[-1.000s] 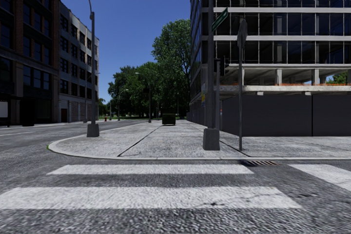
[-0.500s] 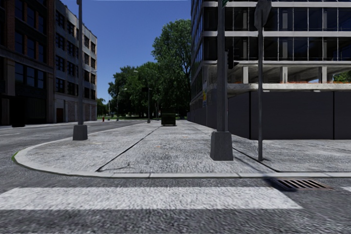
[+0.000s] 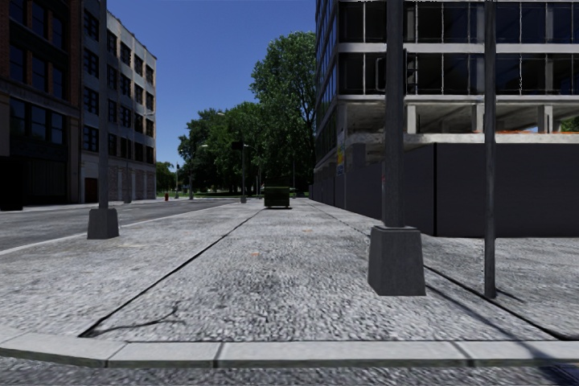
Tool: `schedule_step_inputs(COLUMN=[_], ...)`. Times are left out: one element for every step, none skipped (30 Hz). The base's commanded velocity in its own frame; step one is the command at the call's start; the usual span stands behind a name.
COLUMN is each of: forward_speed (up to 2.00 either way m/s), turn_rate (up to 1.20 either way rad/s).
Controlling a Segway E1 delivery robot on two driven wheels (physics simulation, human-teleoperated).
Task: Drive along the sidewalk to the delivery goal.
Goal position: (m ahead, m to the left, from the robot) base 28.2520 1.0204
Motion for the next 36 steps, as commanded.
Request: schedule_step_inputs(forward_speed=[2.0, 2.0, 2.0, 2.0, 2.0, 2.0, 2.0, 2.0, 2.0, 2.0, 2.0, 2.0, 1.95, 1.85, 1.85, 1.74, 1.68, 1.61, 1.58, 1.58, 1.57, 1.56, 1.55, 1.55, 1.55, 1.54, 1.54, 1.54, 1.54, 1.54, 1.54, 1.54, 1.54, 1.54, 1.54, 1.54], turn_rate=[0.0, 0.0, 0.0, 0.0, 0.0, 0.0, 0.0, 0.0, 0.0, 0.0, 0.0, 0.0, 0.0, 0.0, 0.0, 0.0, 0.0, 0.0, 0.0, 0.0, 0.0, 0.0, 0.0, 0.0, 0.0, 0.0, 0.0, 0.0, 0.0, 0.0, 0.0, 0.0, 0.0, 0.0, 0.0, 0.0])
